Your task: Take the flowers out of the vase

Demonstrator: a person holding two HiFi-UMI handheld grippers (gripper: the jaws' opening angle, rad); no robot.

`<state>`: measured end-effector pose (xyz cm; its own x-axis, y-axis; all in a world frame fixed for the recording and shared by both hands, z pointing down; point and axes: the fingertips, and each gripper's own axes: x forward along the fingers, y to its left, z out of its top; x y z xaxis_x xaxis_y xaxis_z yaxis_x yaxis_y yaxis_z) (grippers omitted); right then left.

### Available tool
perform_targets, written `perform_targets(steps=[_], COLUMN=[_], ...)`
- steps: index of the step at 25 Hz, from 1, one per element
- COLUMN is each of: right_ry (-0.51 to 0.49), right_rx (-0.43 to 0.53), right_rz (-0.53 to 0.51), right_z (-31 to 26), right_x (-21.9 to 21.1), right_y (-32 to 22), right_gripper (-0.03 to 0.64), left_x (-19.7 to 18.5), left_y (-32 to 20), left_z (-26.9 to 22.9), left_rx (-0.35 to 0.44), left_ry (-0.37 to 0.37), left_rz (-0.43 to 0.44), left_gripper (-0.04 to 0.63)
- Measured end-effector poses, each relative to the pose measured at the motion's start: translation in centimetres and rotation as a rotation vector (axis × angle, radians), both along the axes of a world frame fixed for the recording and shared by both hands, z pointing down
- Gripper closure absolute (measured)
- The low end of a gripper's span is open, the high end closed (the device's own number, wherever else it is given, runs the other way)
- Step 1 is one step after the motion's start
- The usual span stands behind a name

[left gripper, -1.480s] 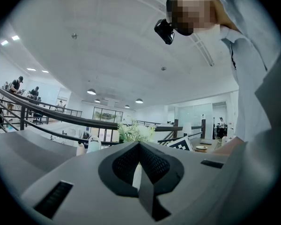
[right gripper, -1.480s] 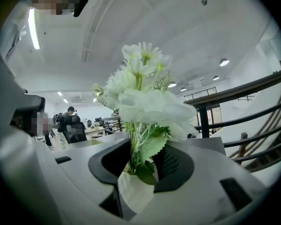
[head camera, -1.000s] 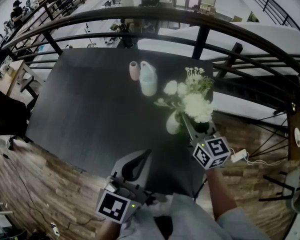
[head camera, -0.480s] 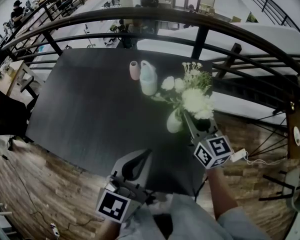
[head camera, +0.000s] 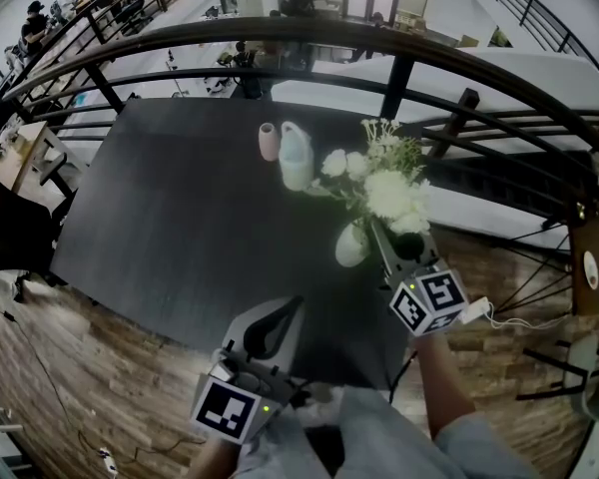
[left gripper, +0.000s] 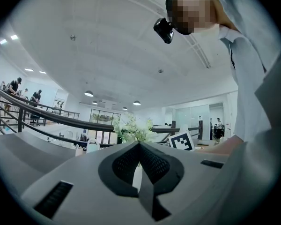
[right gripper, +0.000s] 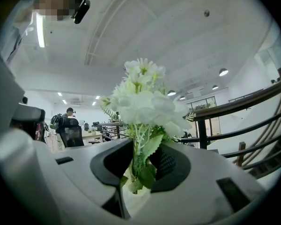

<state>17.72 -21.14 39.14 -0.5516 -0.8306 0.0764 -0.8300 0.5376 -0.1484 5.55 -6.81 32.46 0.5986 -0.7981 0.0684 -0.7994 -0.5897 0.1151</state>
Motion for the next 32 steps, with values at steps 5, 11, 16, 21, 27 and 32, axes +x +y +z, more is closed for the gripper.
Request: perform_targets(steps=[5,11,16,21,27,32], right_ry=[0.002,-0.003,-0.008,-0.008,-0.006,-0.001], right_rx=[0.012,0.031,0.045,0.061,0.089,0.117], right_rz=[0.007,0.016,0.027,0.033,0.043,0.051], right_z=[-0.4,-1.3,-2.0,-2.9,-4.4,-5.9], right_x=[-0.3,-0.3,-0.3,-0.5,-0.1,-0.4], right_y=[0.0,0.1,0.2,0.2,0.2,0.1], right_gripper=[0.503,0.506,0.506,0.506,0.506,0.506], left_x=[-0.5,-0.9,-1.3,-1.8,-1.8,-2.3], left_y=[0.1,0.3,0.5,0.5,0.7,0.6], left_z=[0.1,-0.2,-0.2,-0.4,-0.8,-1.3], left_rx=[0.008,0.013,0.012,0.017,0.026,0.035], left_ry=[0.007,0.011,0.014,0.016,0.017,0.021], left_rz=[0.003,0.002,0.002,0.007,0.014,0.022], left_gripper=[0.595,0.595,0.595,0.595,0.595,0.595])
